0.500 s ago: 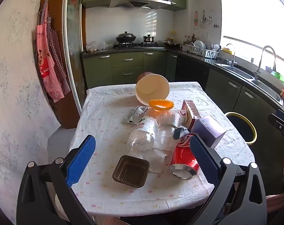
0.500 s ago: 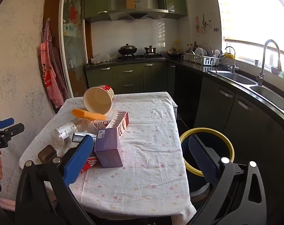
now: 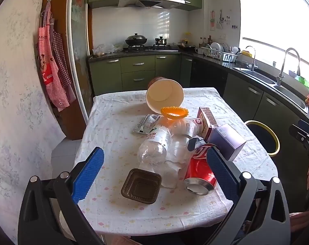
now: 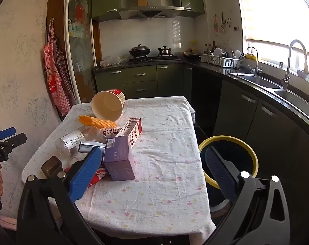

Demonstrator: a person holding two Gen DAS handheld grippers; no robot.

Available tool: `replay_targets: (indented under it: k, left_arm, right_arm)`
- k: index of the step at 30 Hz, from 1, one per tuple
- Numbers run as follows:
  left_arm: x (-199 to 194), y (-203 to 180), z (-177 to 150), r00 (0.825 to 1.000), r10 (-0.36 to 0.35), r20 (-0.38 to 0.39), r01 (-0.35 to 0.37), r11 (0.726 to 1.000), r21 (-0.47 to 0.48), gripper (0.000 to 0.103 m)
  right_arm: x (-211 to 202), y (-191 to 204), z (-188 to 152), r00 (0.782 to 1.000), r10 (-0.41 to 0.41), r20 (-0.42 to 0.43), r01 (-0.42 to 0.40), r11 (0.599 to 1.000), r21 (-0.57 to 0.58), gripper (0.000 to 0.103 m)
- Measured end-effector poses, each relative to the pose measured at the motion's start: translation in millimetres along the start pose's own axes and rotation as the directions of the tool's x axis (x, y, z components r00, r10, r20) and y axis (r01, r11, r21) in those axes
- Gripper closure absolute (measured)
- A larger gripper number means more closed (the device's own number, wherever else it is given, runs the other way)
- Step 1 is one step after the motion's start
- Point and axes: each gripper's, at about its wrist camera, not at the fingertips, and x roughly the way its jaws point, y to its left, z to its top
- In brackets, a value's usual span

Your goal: Collect trash

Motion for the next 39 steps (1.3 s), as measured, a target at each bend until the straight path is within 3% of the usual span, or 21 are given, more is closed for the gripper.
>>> replay_targets:
  k: [39]
  left_arm:
    - [5.4,-4.6,-4.3,1.0,-0.014,-0.017,0.014,1.0,0.012,0.004]
  right_arm:
    - [9.8,0.8,-7.0,1.0,0.007,-0.02,-0.007,1.0,0.01,0.006]
